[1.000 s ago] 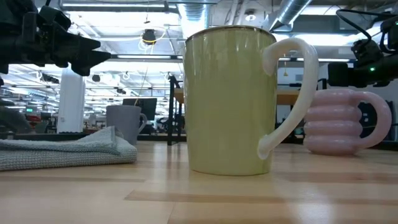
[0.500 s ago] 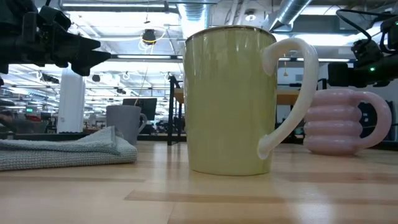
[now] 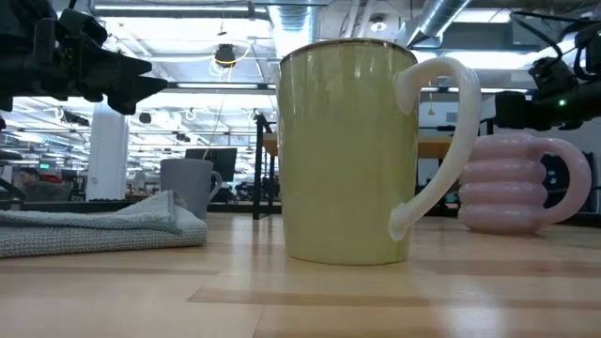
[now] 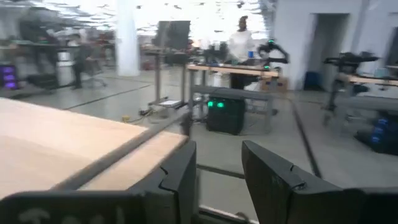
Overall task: Stack small to large cups/mugs on shelf
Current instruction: Put the green mug on the shelf
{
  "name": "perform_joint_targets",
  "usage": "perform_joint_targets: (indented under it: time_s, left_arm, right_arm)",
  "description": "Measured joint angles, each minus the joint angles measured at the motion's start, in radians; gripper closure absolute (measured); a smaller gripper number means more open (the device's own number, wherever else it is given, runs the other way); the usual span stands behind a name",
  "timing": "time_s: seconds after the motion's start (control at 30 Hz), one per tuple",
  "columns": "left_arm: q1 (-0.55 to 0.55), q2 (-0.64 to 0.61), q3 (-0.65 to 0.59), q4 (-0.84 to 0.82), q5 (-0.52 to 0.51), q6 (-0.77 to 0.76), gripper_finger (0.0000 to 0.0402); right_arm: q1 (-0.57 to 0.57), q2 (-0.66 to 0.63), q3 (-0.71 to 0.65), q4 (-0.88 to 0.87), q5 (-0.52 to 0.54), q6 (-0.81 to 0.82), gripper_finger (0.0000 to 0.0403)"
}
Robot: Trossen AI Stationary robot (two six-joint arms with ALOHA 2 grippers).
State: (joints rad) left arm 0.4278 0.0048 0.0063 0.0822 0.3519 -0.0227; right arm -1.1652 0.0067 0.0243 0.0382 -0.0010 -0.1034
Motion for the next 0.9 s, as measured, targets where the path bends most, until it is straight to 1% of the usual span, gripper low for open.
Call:
perform_joint_targets:
  time_s: [0.1, 0.2, 0.6, 0.77, 0.9]
  left_arm:
    - [0.000, 0.000, 0.000, 0.000, 0.000, 0.000, 0.0145]
    - [0.000, 0.000, 0.000, 0.000, 0.000, 0.000, 0.0145]
    - [0.000, 0.000, 0.000, 0.000, 0.000, 0.000, 0.0145]
    - [0.000, 0.000, 0.000, 0.000, 0.000, 0.000, 0.0145]
    - [0.000, 0.000, 0.000, 0.000, 0.000, 0.000, 0.0145]
  right_arm:
    - [0.032, -0.002, 0.042, 0.015, -0.068, 0.011, 0.0252]
    - [0.082, 0.000, 0.081, 0.005, -0.099, 0.028, 0.0253]
    - [0.328, 0.006, 0.240, -0.011, -0.107, 0.086, 0.0259]
    - [0.437, 0.067, 0.310, -0.015, -0.107, 0.137, 0.0265]
    - [0.529, 0.169, 0.385, -0.026, -0.107, 0.129, 0.0269]
